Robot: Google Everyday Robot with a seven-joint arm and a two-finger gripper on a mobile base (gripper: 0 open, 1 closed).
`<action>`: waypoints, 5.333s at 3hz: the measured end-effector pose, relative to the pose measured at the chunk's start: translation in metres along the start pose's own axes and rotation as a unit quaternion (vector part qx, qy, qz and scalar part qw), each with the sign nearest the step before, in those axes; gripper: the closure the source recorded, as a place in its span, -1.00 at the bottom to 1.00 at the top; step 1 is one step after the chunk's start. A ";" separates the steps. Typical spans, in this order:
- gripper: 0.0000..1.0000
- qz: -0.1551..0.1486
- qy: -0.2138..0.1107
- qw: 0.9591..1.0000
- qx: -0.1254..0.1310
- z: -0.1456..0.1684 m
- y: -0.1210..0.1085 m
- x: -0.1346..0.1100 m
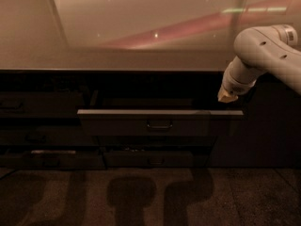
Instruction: Open top drawer
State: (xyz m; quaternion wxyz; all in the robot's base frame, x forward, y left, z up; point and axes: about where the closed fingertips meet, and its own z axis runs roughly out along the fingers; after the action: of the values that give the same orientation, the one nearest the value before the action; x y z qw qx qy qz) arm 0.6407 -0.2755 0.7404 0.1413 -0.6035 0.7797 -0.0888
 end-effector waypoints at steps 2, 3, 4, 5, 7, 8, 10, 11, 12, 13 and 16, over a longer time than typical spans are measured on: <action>1.00 0.011 0.015 0.999 -0.025 0.025 -0.007 0.008; 1.00 0.018 0.035 0.998 -0.052 0.056 -0.009 0.016; 1.00 0.018 0.035 0.998 -0.052 0.056 -0.009 0.016; 1.00 0.011 0.044 0.997 -0.061 0.068 0.005 0.018; 1.00 0.004 0.048 0.997 -0.062 0.070 0.019 0.020; 0.64 0.011 0.066 0.996 -0.054 0.071 0.018 0.022; -0.29 0.035 0.092 0.994 -0.044 0.066 0.010 0.033; -0.76 0.039 0.094 0.994 -0.043 0.065 0.009 0.034; -1.00 0.041 0.095 0.994 -0.042 0.065 0.006 0.034; -1.00 0.047 0.084 0.995 -0.033 0.055 0.018 0.041; -1.00 0.106 0.113 0.988 0.011 0.032 0.121 0.091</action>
Offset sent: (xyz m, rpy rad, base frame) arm 0.0331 -0.0258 -0.0546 -0.0227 0.1471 -0.0705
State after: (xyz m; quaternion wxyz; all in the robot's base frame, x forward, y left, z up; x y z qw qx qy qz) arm 0.5194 -0.3318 0.6624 0.0679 -0.5019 0.8491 -0.1499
